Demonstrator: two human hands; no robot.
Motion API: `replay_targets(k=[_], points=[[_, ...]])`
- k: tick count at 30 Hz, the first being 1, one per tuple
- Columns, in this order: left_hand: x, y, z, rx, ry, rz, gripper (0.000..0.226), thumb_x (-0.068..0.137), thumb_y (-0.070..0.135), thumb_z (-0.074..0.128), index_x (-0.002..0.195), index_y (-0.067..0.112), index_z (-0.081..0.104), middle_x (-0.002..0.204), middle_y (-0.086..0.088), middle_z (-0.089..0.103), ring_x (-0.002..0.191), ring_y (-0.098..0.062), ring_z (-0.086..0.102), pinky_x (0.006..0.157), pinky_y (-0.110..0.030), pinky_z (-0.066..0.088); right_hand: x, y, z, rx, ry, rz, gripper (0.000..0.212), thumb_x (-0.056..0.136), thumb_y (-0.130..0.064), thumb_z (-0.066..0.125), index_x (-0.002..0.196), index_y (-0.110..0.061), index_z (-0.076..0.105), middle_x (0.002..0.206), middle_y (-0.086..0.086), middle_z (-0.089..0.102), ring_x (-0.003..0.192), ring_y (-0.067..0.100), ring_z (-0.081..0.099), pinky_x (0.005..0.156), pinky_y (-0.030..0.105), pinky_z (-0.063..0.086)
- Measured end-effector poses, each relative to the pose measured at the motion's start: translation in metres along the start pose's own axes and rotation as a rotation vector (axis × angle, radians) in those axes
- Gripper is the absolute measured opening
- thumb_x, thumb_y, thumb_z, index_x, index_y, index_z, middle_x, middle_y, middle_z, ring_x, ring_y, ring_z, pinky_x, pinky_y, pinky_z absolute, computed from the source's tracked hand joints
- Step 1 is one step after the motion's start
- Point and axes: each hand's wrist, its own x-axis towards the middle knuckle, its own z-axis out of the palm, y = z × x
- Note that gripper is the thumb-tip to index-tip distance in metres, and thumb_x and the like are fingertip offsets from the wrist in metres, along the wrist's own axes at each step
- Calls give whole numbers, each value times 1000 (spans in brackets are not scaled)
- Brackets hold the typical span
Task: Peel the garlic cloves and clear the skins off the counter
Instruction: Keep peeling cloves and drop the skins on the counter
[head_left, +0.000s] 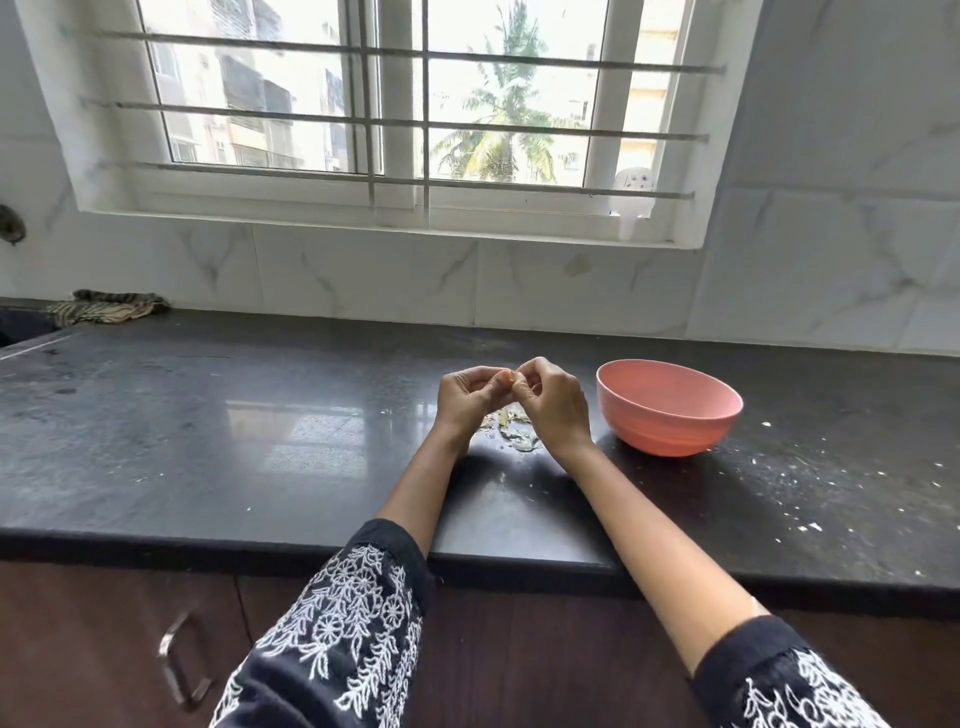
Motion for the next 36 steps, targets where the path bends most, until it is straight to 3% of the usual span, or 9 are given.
replay_targets(k=[7, 12, 15, 19, 22, 25, 30, 33, 36], points=[[1, 0, 0, 57, 20, -55, 20, 96, 12, 49, 79, 12, 61, 80, -3, 64, 78, -10, 63, 76, -22, 54, -1, -3, 1, 22, -36, -50, 15, 87, -23, 61, 84, -9, 62, 72, -2, 59, 67, 15, 52, 60, 27, 36], [3, 3, -2, 48, 119, -112, 30, 101, 24, 38, 80, 18, 58, 62, 14, 67, 73, -5, 58, 68, -21, 47, -1, -2, 1, 23, -50, -66, 9, 83, -17, 61, 81, -9, 62, 69, -4, 57, 65, 15, 52, 61, 29, 38], [2, 5, -5, 18, 139, -127, 29, 101, 26, 37, 82, 18, 58, 61, 14, 69, 70, -3, 61, 63, -18, 48, 0, 0, 2, 32, -47, -64, 10, 84, -17, 58, 81, -9, 62, 70, -3, 58, 66, 16, 53, 62, 31, 41], [2, 6, -5, -24, 149, -106, 27, 101, 25, 37, 86, 16, 58, 78, 6, 70, 72, -5, 63, 65, -19, 51, 2, 0, 2, 116, -6, -63, 43, 85, -36, 31, 86, -6, 63, 77, 4, 64, 72, 19, 55, 63, 31, 39], [1, 6, -6, -43, 167, -81, 22, 99, 23, 43, 85, 16, 59, 89, 3, 66, 79, -8, 59, 67, -20, 52, 3, 0, 2, 168, 32, -50, 51, 86, -39, 25, 79, -8, 64, 78, 8, 66, 74, 21, 58, 66, 32, 40], [2, 7, -7, -79, 196, -75, 16, 95, 20, 52, 83, 17, 62, 88, 6, 63, 77, -7, 53, 66, -20, 53, 4, 3, 1, 152, 63, -33, 45, 89, -38, 37, 69, -9, 64, 75, 9, 66, 73, 23, 58, 65, 33, 42], [2, 9, -7, -146, 204, -112, 17, 95, 25, 51, 84, 20, 63, 87, 8, 62, 75, -6, 53, 61, -15, 52, 4, 4, -1, 122, 35, -30, 4, 80, -17, 65, 78, -17, 62, 77, -5, 63, 72, 16, 57, 66, 28, 44], [2, 10, -6, -143, 205, -130, 22, 97, 26, 48, 83, 20, 64, 83, 7, 61, 71, -6, 52, 61, -15, 51, 4, 2, -3, 171, 28, -25, 15, 76, -4, 60, 78, -18, 64, 81, -4, 63, 72, 15, 56, 67, 25, 43], [2, 11, -5, -138, 195, -164, 24, 98, 26, 45, 82, 20, 62, 82, 8, 59, 72, -7, 50, 61, -16, 51, 3, 1, -2, 197, 35, -22, 21, 79, -5, 50, 68, -17, 62, 77, 0, 62, 73, 16, 55, 67, 27, 40]])
